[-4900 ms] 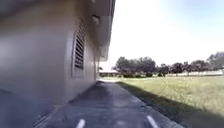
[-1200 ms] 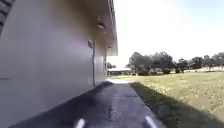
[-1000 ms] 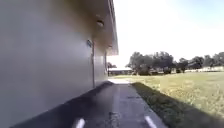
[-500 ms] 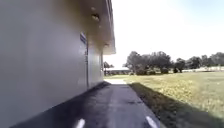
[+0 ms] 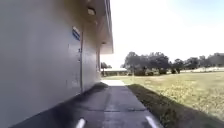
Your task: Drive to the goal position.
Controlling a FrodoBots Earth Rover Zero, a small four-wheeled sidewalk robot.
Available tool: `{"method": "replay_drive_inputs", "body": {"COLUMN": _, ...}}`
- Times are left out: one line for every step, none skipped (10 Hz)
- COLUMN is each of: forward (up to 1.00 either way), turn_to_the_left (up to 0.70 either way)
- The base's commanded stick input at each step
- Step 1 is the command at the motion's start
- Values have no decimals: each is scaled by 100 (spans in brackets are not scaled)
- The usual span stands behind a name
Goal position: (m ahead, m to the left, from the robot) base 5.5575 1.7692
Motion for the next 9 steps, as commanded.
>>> {"method": "replay_drive_inputs", "body": {"forward": 70, "turn_to_the_left": 0}}
{"method": "replay_drive_inputs", "body": {"forward": 70, "turn_to_the_left": 0}}
{"method": "replay_drive_inputs", "body": {"forward": 70, "turn_to_the_left": 0}}
{"method": "replay_drive_inputs", "body": {"forward": 70, "turn_to_the_left": 3}}
{"method": "replay_drive_inputs", "body": {"forward": 70, "turn_to_the_left": 28}}
{"method": "replay_drive_inputs", "body": {"forward": 70, "turn_to_the_left": 35}}
{"method": "replay_drive_inputs", "body": {"forward": 70, "turn_to_the_left": 35}}
{"method": "replay_drive_inputs", "body": {"forward": 70, "turn_to_the_left": 35}}
{"method": "replay_drive_inputs", "body": {"forward": 70, "turn_to_the_left": 29}}
